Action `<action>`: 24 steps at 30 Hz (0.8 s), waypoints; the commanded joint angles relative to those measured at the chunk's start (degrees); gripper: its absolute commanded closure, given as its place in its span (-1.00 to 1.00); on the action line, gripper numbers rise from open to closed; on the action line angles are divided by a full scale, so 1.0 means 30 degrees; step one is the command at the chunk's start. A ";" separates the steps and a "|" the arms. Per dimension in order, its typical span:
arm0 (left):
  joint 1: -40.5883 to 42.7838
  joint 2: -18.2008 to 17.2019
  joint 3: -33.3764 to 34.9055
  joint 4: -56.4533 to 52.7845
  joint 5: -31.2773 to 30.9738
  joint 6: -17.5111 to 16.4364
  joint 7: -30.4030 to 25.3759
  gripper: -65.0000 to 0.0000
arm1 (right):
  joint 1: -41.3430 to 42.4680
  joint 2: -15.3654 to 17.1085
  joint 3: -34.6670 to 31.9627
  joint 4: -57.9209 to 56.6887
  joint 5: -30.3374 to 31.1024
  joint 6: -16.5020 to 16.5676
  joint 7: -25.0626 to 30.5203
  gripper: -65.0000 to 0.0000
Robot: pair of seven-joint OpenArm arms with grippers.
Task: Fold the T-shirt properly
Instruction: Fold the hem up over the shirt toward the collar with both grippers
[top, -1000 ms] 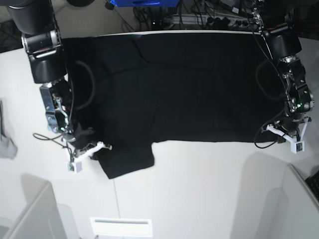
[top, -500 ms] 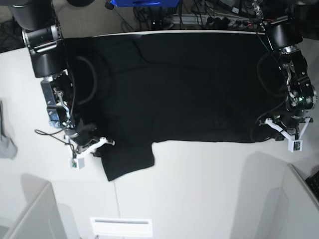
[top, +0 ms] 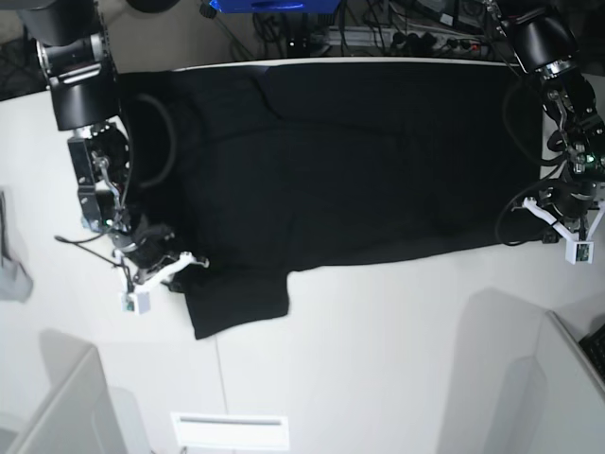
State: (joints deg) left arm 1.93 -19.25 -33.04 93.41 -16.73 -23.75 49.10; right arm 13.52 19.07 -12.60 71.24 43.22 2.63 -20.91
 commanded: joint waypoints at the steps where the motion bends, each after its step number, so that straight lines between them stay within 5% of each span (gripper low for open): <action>1: -0.0103 -0.0398 -0.0255 0.0586 -0.0152 0.0018 -0.0411 1.00 | 0.0373 0.0222 0.0698 0.0619 0.0142 0.0162 0.0214 1.00; 6: 0.0513 -0.0398 -0.0665 0.1348 -0.0152 0.0018 -0.0382 1.00 | -0.0125 -0.0188 0.2544 0.1908 -0.0004 0.0162 -0.1925 1.00; 15: 0.1421 -0.0457 -0.1046 0.2052 -0.0210 0.0018 -0.0382 1.00 | -0.1063 -0.0159 0.2779 0.3813 0.0113 0.0162 -0.3156 1.00; 24: 0.3004 -0.1424 -0.2160 0.2022 -0.4635 0.0018 -0.0382 1.00 | -0.2177 -0.0247 0.3805 0.4868 0.0113 0.0162 -0.3742 1.00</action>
State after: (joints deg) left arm 11.35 -22.61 -39.29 98.45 -29.71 -23.62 49.12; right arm 5.65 17.61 -1.72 84.66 43.16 2.63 -33.34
